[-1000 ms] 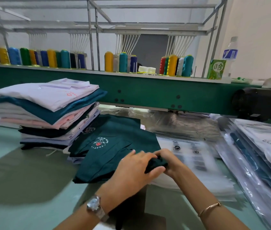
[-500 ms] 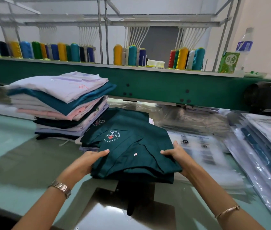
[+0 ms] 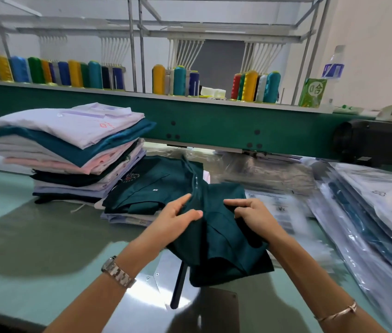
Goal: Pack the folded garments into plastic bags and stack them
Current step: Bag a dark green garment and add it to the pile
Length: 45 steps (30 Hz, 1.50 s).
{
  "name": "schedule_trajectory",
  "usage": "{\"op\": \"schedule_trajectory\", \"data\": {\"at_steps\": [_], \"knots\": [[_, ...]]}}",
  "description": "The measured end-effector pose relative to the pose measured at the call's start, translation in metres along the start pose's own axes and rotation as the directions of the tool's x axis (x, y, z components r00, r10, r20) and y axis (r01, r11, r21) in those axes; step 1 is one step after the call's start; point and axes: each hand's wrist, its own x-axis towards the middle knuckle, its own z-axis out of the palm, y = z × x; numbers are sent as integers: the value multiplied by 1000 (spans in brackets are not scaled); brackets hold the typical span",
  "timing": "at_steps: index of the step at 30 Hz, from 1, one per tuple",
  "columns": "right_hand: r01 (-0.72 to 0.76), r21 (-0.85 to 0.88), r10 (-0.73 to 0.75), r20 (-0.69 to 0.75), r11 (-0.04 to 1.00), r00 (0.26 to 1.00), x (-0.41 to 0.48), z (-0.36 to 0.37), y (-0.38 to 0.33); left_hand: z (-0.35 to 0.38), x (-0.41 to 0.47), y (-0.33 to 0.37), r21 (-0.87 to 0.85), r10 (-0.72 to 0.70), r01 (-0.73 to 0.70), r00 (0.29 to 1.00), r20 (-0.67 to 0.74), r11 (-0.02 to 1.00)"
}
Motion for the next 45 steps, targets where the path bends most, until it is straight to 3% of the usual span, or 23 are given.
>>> {"op": "schedule_trajectory", "data": {"at_steps": [4,9,21,23,25,27,28,31,33,41,45], "knots": [[-11,109,16,-38,994,999,-14,-12,-13,33,-3,5,-31,100,-97,989,104,995],[81,-245,-108,-101,966,989,-35,-34,-23,75,-1,6,-4,153,-155,968,198,988],[-109,-449,-39,-308,887,950,-60,-101,6,159,-1,-10,63,306,-358,866,396,932],[-111,-450,-44,-321,886,946,-64,-112,11,161,4,-18,81,360,-415,859,365,906],[-73,-391,-63,-322,917,945,-71,-124,14,151,15,-26,219,483,-521,851,206,825],[-37,-334,-74,-314,942,946,-78,-135,16,129,36,-37,506,619,-597,771,148,622],[-29,-326,-78,-312,945,947,-81,-140,18,116,47,-43,628,608,-588,763,221,509],[-36,-337,-75,-313,941,947,-90,-151,21,82,77,-58,799,315,-542,830,461,261],[-43,-341,-67,-303,939,951,-94,-156,24,69,86,-65,826,227,-518,852,472,225],[-42,-307,-36,-245,951,969,-97,-153,35,63,105,-74,760,404,-592,785,469,269],[31,-317,-107,-227,948,968,-103,-146,33,65,111,-75,761,440,-624,741,507,176]]}}
